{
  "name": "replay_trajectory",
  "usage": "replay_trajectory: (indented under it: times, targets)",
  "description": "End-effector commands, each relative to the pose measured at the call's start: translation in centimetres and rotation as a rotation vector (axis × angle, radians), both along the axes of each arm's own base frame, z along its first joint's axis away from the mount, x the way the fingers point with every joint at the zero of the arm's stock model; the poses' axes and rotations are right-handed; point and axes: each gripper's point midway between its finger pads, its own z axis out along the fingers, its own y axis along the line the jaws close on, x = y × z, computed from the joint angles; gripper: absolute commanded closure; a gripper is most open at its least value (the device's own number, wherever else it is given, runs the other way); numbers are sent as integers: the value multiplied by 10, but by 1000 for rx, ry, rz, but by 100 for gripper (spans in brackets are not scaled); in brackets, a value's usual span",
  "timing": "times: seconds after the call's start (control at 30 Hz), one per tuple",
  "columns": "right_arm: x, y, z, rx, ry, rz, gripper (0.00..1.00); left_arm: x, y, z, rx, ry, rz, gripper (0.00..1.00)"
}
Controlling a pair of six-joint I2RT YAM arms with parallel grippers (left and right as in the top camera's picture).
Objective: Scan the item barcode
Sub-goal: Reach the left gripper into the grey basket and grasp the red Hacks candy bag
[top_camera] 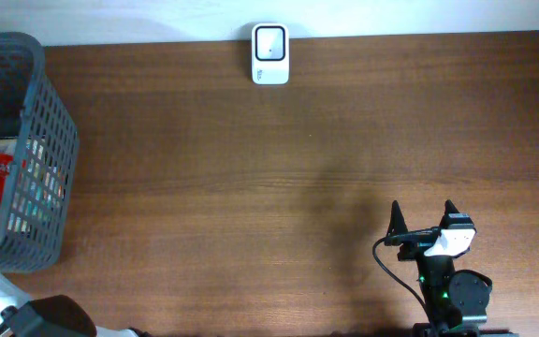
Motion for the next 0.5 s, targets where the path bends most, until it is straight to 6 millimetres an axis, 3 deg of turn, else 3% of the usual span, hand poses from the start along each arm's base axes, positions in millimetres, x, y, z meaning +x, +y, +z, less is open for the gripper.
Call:
replay_trajectory:
  times: [0.0, 0.13, 0.33, 0.43, 0.47]
  targets:
    - [0, 0, -3, 8, 4, -1, 2, 7, 6, -40, -31, 164, -109, 0]
    - [0, 0, -3, 8, 4, -1, 2, 28, -5, -86, -154, 232, -274, 9]
    - [0, -1, -3, 8, 4, -1, 2, 28, -1, -153, -280, 392, -311, 14]
    - [0, 0, -3, 8, 4, -1, 2, 28, 3, -161, -276, 418, -298, 16]
    - [0, 0, -3, 8, 4, -1, 2, 28, 4, -163, -278, 423, -305, 20]
